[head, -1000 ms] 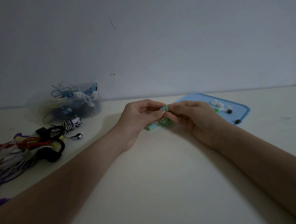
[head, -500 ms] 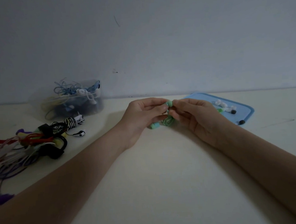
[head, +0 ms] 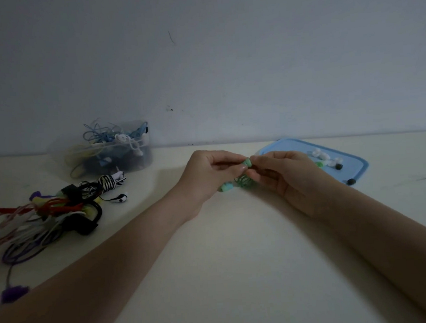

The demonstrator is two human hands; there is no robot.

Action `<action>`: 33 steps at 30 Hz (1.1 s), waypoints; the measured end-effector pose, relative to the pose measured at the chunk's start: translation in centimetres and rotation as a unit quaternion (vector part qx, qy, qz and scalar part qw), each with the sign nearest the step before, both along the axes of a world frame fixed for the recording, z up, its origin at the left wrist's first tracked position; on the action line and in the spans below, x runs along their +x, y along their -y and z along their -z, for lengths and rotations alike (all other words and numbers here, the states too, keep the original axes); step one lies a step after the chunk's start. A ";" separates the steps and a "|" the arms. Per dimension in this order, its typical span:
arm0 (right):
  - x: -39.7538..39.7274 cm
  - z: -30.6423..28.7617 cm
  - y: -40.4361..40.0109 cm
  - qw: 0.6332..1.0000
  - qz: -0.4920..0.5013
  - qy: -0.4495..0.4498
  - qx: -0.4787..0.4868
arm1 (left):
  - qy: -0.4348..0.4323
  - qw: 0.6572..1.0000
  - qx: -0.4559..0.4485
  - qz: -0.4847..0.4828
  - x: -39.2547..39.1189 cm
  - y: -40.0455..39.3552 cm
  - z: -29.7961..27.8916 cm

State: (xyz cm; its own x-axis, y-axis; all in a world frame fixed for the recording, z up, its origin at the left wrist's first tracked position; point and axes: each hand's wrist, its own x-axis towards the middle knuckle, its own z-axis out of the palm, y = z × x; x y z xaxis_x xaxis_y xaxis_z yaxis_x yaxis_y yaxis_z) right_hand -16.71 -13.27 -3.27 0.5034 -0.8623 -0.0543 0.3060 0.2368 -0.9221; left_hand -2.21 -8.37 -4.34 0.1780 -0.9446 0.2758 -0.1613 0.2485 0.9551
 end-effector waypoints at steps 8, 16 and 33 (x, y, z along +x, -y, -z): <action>0.2 -0.4 -0.1 1.000 0.005 -0.014 0.025 | 0.160 0.983 -0.078 -0.055 -0.1 0.2 0.1; 0.0 -0.2 -0.2 0.999 -0.005 0.039 0.031 | 0.114 0.989 -0.089 -0.036 -0.4 0.2 0.0; -0.1 -0.1 -0.2 0.998 0.008 0.062 0.011 | 0.143 0.985 -0.088 -0.047 -0.5 0.3 0.1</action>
